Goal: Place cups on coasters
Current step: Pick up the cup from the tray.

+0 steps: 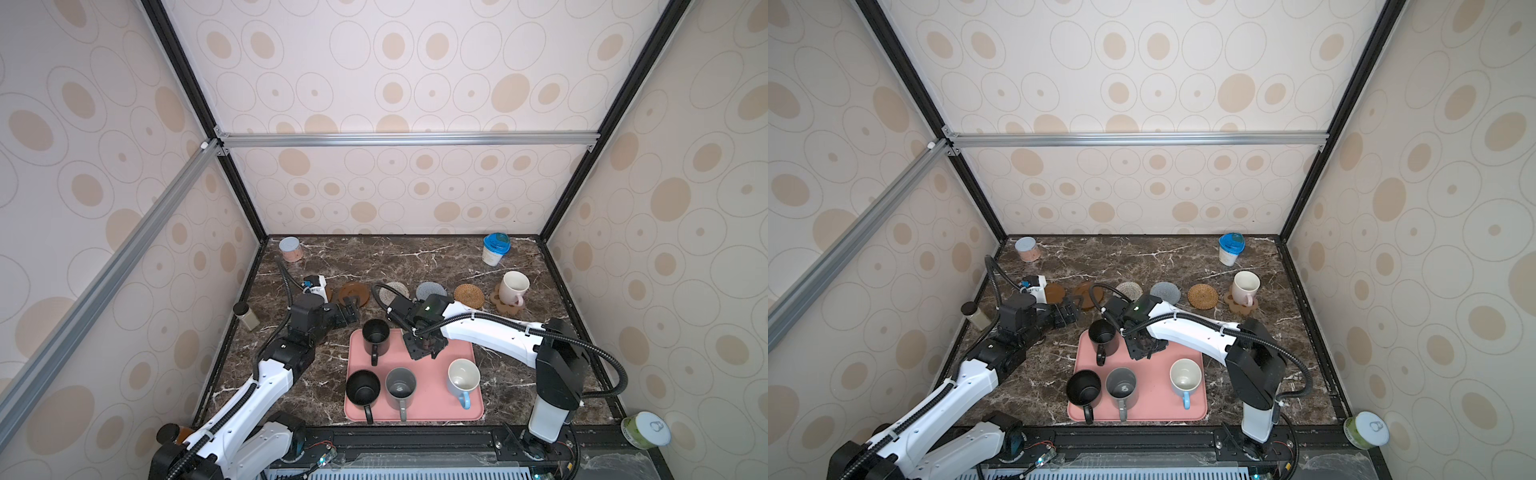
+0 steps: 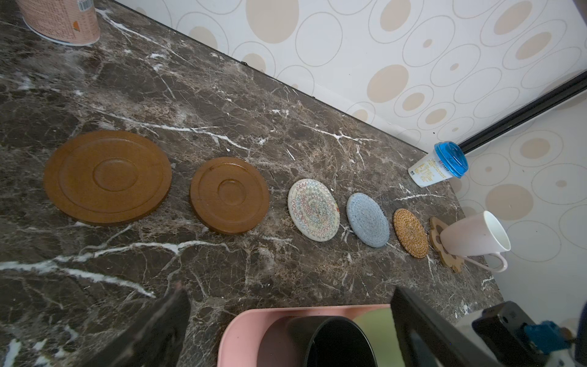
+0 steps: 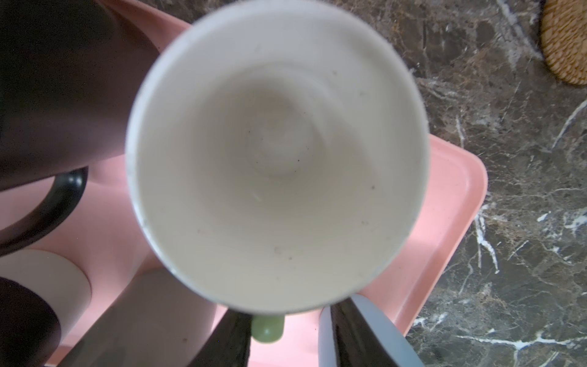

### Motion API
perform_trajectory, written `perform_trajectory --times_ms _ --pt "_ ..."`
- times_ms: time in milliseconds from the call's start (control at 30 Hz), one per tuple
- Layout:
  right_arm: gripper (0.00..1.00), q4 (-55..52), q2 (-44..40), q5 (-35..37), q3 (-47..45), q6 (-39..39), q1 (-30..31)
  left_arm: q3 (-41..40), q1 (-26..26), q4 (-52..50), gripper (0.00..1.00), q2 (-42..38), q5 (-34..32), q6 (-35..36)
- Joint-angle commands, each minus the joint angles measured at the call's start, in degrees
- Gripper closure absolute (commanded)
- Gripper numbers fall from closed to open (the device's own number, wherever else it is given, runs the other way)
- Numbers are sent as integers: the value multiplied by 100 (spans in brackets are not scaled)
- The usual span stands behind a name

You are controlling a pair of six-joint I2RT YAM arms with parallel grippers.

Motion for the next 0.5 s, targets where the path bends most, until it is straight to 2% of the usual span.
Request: perform_trajectory --times_ms 0,467 --pt "58 -38 141 54 115 17 9 33 -36 86 0 -57 3 -45" --pt "65 300 275 -33 -61 32 9 10 -34 60 0 -100 -16 -58"
